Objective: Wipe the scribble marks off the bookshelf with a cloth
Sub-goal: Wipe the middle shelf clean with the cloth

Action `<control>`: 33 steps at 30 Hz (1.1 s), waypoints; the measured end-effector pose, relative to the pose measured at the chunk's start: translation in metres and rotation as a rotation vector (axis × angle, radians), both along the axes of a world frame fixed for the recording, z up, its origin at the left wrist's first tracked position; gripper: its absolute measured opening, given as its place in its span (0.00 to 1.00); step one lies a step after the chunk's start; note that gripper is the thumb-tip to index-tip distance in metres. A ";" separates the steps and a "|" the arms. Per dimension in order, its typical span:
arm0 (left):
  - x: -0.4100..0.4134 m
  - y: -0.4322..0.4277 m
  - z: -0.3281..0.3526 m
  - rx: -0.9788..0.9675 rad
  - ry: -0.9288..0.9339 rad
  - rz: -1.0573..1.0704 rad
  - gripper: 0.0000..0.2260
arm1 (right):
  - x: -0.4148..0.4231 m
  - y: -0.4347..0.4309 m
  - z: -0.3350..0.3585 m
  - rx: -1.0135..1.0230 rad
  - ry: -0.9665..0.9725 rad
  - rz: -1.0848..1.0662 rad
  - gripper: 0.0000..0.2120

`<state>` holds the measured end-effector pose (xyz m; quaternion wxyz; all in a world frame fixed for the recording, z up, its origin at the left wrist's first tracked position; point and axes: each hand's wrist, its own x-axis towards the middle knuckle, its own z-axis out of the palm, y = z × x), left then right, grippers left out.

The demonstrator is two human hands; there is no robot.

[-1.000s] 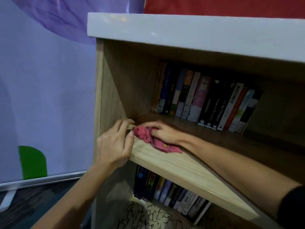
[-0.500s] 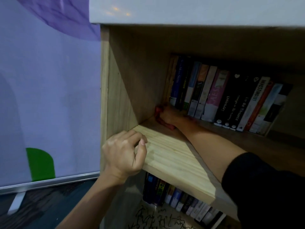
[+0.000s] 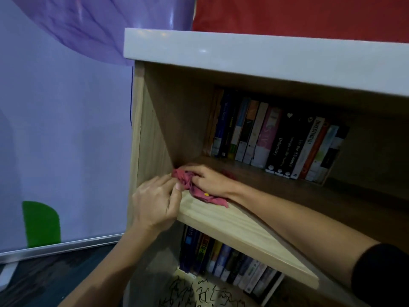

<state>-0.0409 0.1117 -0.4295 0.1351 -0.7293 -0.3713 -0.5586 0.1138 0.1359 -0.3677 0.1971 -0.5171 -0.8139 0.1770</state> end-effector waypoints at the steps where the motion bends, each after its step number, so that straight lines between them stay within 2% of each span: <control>1: 0.000 0.000 0.000 0.004 -0.001 -0.007 0.20 | 0.003 0.005 0.000 0.015 -0.010 -0.021 0.20; 4: -0.001 0.003 -0.001 0.023 -0.012 -0.040 0.20 | 0.017 0.035 0.000 0.088 -0.069 -0.178 0.19; 7: -0.001 0.007 -0.004 0.067 -0.008 -0.051 0.19 | 0.035 0.074 0.001 0.042 -0.119 -0.387 0.18; 11: 0.000 0.012 -0.004 0.141 -0.007 -0.047 0.17 | 0.037 0.106 0.003 0.021 -0.109 -0.504 0.17; 15: -0.001 0.016 -0.006 0.181 -0.009 -0.047 0.17 | 0.026 0.089 0.000 0.041 -0.164 -0.485 0.17; 18: -0.003 0.011 -0.005 0.150 0.017 -0.036 0.16 | 0.008 0.051 0.002 0.076 -0.126 -0.346 0.17; 20: -0.002 0.005 -0.001 0.075 0.049 -0.013 0.16 | -0.005 0.014 0.007 -0.042 -0.044 -0.237 0.17; 22: -0.003 0.001 -0.001 -0.035 0.040 0.007 0.16 | -0.008 -0.013 0.013 -0.141 -0.073 -0.177 0.20; 24: -0.004 -0.006 0.002 -0.125 0.003 -0.041 0.16 | 0.004 -0.034 0.024 -0.126 -0.108 -0.201 0.24; 26: -0.004 -0.009 0.010 -0.148 0.010 -0.087 0.17 | 0.031 -0.050 0.024 -0.062 -0.058 -0.275 0.24; 28: 0.002 -0.011 0.030 -0.193 0.107 -0.093 0.20 | 0.067 -0.067 0.016 -0.042 -0.073 -0.346 0.24; 29: 0.010 -0.010 0.045 -0.274 0.209 -0.080 0.21 | 0.084 -0.073 0.009 -0.071 -0.099 -0.387 0.25; 31: 0.037 -0.002 0.066 -0.498 0.495 0.036 0.23 | 0.109 -0.083 -0.007 -0.126 -0.150 -0.474 0.26; 33: 0.065 0.009 0.074 -0.756 0.721 0.106 0.30 | 0.120 -0.085 -0.015 -0.120 -0.157 -0.491 0.26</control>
